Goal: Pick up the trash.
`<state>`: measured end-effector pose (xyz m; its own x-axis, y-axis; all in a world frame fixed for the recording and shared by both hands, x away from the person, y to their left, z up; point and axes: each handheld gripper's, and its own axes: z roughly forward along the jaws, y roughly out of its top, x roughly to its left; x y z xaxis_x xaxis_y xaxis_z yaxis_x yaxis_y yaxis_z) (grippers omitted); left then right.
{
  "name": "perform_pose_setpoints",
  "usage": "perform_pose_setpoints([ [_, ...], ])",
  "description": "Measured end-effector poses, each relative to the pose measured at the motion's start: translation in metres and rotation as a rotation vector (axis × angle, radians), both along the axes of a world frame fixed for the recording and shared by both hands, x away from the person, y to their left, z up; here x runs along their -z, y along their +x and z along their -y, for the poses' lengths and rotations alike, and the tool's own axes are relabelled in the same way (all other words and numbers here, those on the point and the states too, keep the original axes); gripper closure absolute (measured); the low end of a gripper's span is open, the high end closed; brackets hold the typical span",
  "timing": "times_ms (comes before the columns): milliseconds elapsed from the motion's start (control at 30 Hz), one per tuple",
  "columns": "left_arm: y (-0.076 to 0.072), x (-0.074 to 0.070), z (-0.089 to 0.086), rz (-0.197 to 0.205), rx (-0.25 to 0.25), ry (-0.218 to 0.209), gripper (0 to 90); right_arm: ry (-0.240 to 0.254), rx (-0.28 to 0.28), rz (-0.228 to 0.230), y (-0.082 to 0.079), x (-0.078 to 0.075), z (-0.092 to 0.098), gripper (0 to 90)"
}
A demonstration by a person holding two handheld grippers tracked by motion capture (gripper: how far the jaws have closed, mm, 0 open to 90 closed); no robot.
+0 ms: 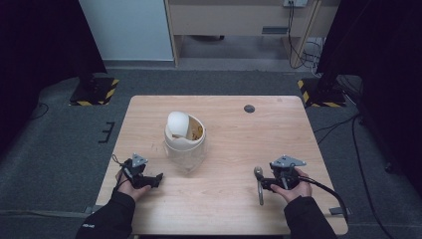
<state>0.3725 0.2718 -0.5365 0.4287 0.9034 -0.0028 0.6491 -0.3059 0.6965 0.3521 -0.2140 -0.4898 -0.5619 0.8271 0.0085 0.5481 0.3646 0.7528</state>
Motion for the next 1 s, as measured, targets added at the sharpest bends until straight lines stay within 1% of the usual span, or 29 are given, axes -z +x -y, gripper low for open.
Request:
perform_pose_setpoints([
  [33,0.000,0.000,0.000,0.000,0.000,0.000,0.0,-0.017,0.003,-0.024,-0.001,0.002,-0.001,31.7],
  [67,0.000,0.000,0.000,0.000,0.000,0.000,0.0,-0.028,-0.003,-0.036,-0.002,0.005,-0.002,32.3],
  [167,0.000,0.000,0.000,0.000,0.000,-0.001,0.0,-0.048,-0.028,-0.092,-0.003,0.011,-0.007,35.5],
  [300,0.000,0.000,0.000,0.000,0.000,0.000,0.0,-0.084,-0.028,-0.128,-0.001,0.018,-0.009,38.2],
  [367,0.000,0.000,0.000,0.000,0.000,0.000,0.0,-0.093,-0.023,-0.135,0.000,0.019,-0.009,39.3],
  [400,0.000,0.000,0.000,0.000,0.000,0.000,0.0,-0.100,-0.019,-0.152,0.000,0.022,-0.010,42.4],
  [467,0.000,0.000,0.000,0.000,0.000,0.000,0.0,-0.107,-0.019,-0.160,0.001,0.023,-0.010,43.6],
  [500,0.000,0.000,0.000,0.000,0.000,0.000,0.0,-0.118,-0.022,-0.173,0.002,0.025,-0.012,46.3],
  [533,0.000,0.000,0.000,0.000,0.000,0.000,0.0,-0.120,-0.018,-0.181,0.002,0.026,-0.013,47.1],
  [567,0.000,0.000,0.000,0.000,0.000,0.000,0.0,-0.117,-0.016,-0.174,0.002,0.027,-0.013,49.6],
  [600,0.000,0.000,0.000,0.000,0.000,0.000,0.0,-0.115,-0.016,-0.176,0.003,0.026,-0.013,51.9],
  [633,0.000,0.000,0.000,0.000,0.000,0.000,0.0,-0.115,-0.016,-0.176,0.003,0.026,-0.013,51.9],
  [667,0.000,0.000,0.000,0.000,0.000,-0.001,0.0,-0.122,-0.015,-0.175,0.004,0.026,-0.012,57.7],
  [700,0.000,0.000,0.000,0.000,0.000,0.000,0.0,-0.124,-0.014,-0.178,0.004,0.025,-0.011,60.4],
  [733,0.000,0.000,0.000,0.000,0.000,0.000,0.0,-0.124,-0.014,-0.178,0.004,0.025,-0.011,60.4],
  [767,0.000,0.000,0.000,0.000,0.000,-0.001,0.0,-0.123,-0.014,-0.180,0.005,0.025,-0.011,68.6],
  [800,0.000,0.000,0.000,0.000,0.000,0.000,0.0,-0.122,-0.013,-0.181,0.005,0.025,-0.011,71.1],
  [833,0.000,0.000,0.000,0.000,0.000,0.000,0.0,-0.121,-0.014,-0.182,0.006,0.025,-0.011,73.4],
  [867,0.000,0.000,0.000,0.000,0.000,0.000,0.0,-0.121,-0.014,-0.182,0.006,0.025,-0.011,73.4],
  [933,0.000,0.000,0.000,0.000,0.000,-0.001,0.0,-0.123,-0.015,-0.187,0.007,0.024,-0.010,79.6],
  [1000,0.000,0.000,0.000,0.000,0.000,-0.001,0.0,-0.122,-0.012,-0.193,0.008,0.024,-0.010,79.8],
])
